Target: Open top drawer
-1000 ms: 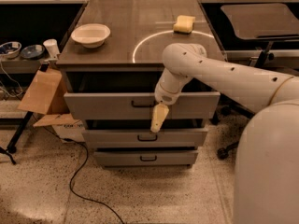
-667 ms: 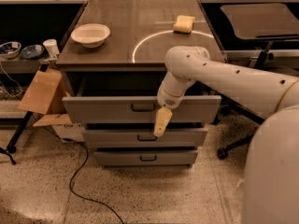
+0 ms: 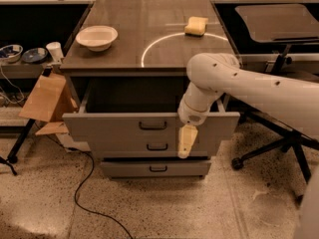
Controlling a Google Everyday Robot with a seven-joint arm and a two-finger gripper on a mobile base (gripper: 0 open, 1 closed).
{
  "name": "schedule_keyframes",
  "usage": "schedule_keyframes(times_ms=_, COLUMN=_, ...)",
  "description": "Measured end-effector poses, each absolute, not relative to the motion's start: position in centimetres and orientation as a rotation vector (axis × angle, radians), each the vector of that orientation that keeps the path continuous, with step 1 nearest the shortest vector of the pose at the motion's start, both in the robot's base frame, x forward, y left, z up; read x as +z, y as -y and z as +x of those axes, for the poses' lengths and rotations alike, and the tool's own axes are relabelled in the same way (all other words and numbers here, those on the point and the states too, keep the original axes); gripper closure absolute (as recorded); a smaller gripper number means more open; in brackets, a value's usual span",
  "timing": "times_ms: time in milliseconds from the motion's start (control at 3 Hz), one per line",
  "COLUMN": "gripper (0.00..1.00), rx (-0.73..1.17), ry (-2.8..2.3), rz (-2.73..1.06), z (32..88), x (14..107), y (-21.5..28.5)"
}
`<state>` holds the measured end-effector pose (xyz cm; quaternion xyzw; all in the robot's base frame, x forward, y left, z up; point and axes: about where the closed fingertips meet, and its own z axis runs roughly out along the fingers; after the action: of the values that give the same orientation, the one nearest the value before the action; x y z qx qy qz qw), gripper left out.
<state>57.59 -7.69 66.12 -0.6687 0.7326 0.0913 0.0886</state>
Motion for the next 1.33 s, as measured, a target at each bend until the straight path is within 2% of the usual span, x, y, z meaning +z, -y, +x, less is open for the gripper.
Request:
schedule_keyframes(times_ms=333, gripper=0.18, rx=0.258, ry=-2.172, rz=-2.025, z=55.4, x=67.0, y=9.0)
schedule_keyframes(times_ms=667, gripper=0.42, rx=0.247, ry=-2.167, rz=-2.039, z=54.2, x=67.5, y=9.8)
schedule_keyframes(times_ms=1000, gripper=0.73, rx=0.245, ry=-2.165, rz=-2.050, z=53.5, x=67.8, y=10.2)
schedule_keyframes(times_ms=1333, gripper=0.96, rx=0.245, ry=-2.165, rz=-2.050, z=53.5, x=67.8, y=10.2)
